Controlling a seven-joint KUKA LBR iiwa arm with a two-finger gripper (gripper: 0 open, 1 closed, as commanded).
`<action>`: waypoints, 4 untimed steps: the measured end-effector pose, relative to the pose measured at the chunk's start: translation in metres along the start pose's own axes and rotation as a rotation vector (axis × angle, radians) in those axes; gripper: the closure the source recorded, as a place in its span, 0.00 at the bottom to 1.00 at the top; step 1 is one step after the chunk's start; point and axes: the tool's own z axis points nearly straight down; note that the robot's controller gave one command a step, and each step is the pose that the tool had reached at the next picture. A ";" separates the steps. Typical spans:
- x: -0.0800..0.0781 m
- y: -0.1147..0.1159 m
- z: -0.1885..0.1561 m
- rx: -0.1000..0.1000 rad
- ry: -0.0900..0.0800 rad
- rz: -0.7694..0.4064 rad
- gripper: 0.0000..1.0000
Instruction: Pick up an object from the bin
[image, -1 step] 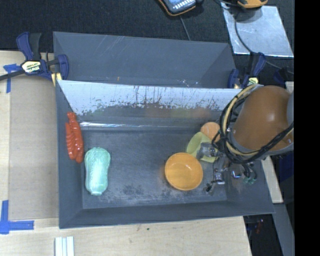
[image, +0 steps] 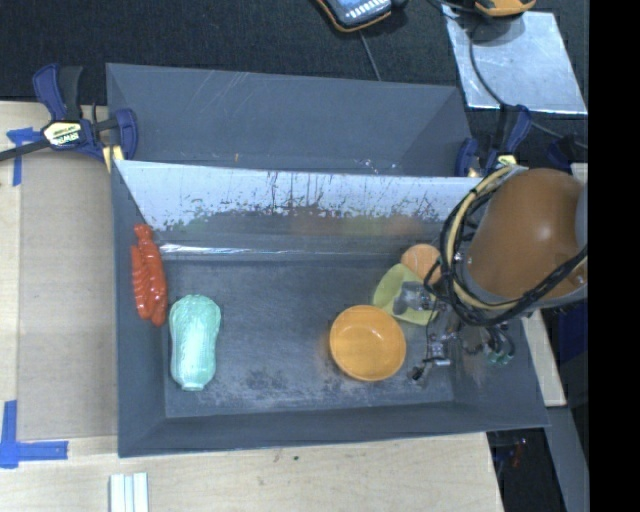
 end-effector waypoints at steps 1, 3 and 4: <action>0.005 0.003 0.088 0.001 -0.005 -0.163 0.00; 0.004 0.026 0.059 -0.001 0.001 -0.245 0.00; 0.005 0.033 0.088 0.004 -0.014 -0.264 0.00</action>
Offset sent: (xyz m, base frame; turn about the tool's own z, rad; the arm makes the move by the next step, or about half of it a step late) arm -0.0070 0.0046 -0.0307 -0.1810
